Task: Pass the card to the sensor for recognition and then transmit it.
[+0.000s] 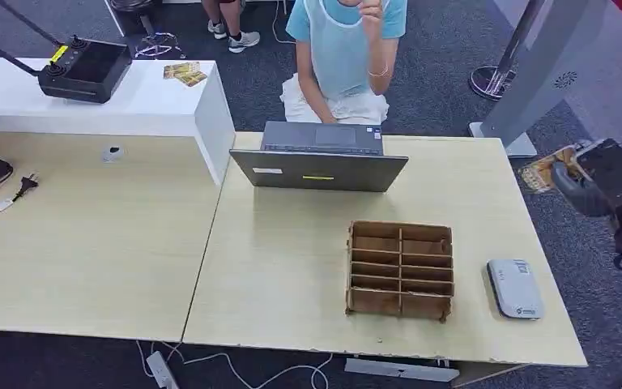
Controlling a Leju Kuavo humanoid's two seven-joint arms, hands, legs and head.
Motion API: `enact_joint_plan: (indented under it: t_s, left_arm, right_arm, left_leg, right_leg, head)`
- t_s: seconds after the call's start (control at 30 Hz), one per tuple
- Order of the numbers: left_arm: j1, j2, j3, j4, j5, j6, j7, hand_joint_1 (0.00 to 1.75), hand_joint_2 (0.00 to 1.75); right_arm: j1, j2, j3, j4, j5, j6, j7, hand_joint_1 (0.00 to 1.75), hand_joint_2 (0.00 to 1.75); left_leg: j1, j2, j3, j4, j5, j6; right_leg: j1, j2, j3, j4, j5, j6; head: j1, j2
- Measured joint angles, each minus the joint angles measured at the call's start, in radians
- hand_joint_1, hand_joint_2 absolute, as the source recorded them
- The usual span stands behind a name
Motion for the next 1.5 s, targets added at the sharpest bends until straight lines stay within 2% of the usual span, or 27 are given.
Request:
enact_joint_plan:
  t_s: [0.17, 0.3, 0.63, 0.9, 1.17, 1.43, 1.47, 1.5]
  left_arm:
    - [-0.001, 0.0, 0.0, 0.0, -0.015, 0.004, 0.003, 0.0, 0.0]
    - [-0.002, 0.0, -0.001, 0.0, -0.028, 0.012, 0.003, 0.0, 0.0]
    - [-0.003, 0.005, -0.002, 0.0, -0.054, 0.01, 0.022, 0.0, 0.0]
    - [-0.005, 0.01, -0.002, 0.0, -0.075, 0.009, 0.032, 0.0, 0.0]
    - [-0.006, 0.013, -0.002, 0.0, -0.081, 0.006, 0.033, 0.0, 0.0]
    - [-0.008, 0.015, -0.002, 0.0, -0.074, 0.001, 0.028, 0.0, 0.0]
    - [-0.008, 0.015, -0.002, 0.0, -0.072, 0.0, 0.028, 0.0, 0.0]
    - [-0.008, 0.015, -0.002, 0.0, -0.071, 0.0, 0.027, 0.0, 0.0]
  right_arm:
    - [-0.091, 0.021, 0.072, 0.004, 0.096, -0.053, 0.002, 1.75, 1.75]
    - [-0.171, 0.053, 0.12, 0.037, 0.133, -0.055, 0.017, 1.75, 1.75]
    - [-0.397, 0.161, 0.235, 0.215, 0.26, -0.089, 0.076, 1.75, 1.75]
    - [-0.527, 0.244, 0.303, 0.376, 0.369, -0.104, 0.113, 1.75, 1.75]
    - [-0.585, 0.296, 0.345, 0.482, 0.449, -0.13, 0.092, 1.75, 1.75]
    - [-0.602, 0.324, 0.366, 0.539, 0.525, -0.173, 0.073, 1.75, 1.75]
    - [-0.602, 0.325, 0.367, 0.542, 0.532, -0.173, 0.073, 0.93, 1.75]
    - [-0.602, 0.327, 0.367, 0.546, 0.538, -0.174, 0.073, 0.0, 1.75]
  left_leg:
    - [0.0, -0.002, -0.001, 0.0, 0.0, 0.0]
    - [0.0, 0.0, -0.001, 0.0, 0.0, 0.0]
    - [0.0, -0.001, 0.0, 0.0, 0.001, -0.001]
    - [0.0, -0.001, 0.0, 0.0, 0.001, -0.001]
    - [0.0, -0.001, 0.0, 0.0, 0.001, -0.001]
    - [0.0, -0.001, 0.0, 0.0, 0.001, -0.001]
    - [0.0, -0.001, 0.0, 0.0, 0.001, -0.001]
    - [0.0, -0.001, 0.0, 0.0, 0.001, -0.001]
  right_leg:
    - [0.0, -0.002, 0.0, 0.0, 0.0, 0.0]
    - [0.0, 0.0, 0.0, 0.0, 0.0, 0.0]
    - [0.0, 0.0, 0.0, 0.001, 0.0, 0.0]
    - [0.0, 0.0, 0.0, 0.001, 0.0, 0.0]
    - [0.0, -0.001, 0.0, 0.001, 0.0, 0.0]
    - [0.0, 0.0, -0.001, 0.001, 0.0, 0.0]
    - [0.0, 0.0, 0.0, 0.001, 0.0, 0.0]
    - [0.0, 0.0, 0.0, 0.001, 0.0, 0.0]
  head:
    - [0.0, 0.0]
    - [0.0, 0.0]
    - [0.0, 0.0]
    - [0.0, 0.0]
    - [0.0, 0.0]
    - [0.0, 0.0]
    - [0.0, 0.0]
    - [0.0, 0.0]
